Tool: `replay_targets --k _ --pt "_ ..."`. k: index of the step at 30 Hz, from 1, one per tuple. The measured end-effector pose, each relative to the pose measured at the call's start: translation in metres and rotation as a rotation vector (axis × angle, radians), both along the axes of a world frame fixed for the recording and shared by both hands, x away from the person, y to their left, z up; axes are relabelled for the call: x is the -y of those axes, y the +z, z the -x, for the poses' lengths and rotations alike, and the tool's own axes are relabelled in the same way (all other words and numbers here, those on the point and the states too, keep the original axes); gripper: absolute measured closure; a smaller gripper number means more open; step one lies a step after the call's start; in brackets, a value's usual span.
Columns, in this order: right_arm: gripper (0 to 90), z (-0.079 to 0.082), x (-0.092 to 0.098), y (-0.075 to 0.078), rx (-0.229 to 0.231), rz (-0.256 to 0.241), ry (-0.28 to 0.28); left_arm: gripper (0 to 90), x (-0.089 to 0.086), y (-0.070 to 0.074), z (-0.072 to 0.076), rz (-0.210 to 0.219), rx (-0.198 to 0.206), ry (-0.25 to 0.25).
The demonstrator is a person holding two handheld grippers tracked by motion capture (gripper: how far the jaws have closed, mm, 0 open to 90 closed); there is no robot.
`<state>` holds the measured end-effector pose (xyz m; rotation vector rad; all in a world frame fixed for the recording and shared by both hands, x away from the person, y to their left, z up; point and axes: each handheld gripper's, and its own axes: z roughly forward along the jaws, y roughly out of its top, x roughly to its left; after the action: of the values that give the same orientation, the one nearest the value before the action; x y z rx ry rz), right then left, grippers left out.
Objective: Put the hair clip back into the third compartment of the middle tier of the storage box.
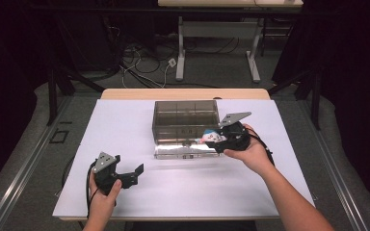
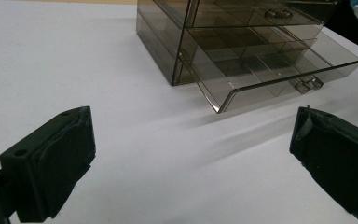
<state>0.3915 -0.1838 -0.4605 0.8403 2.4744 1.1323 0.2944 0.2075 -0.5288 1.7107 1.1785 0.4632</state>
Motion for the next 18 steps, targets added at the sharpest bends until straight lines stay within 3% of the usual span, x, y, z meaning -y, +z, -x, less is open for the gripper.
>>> replay_targets --k 18 --pt "40.2 -0.0038 -0.0079 -0.0068 -0.006 0.026 0.005 0.4 -0.0002 -0.0004 0.0000 -0.001 -0.003 0.000"
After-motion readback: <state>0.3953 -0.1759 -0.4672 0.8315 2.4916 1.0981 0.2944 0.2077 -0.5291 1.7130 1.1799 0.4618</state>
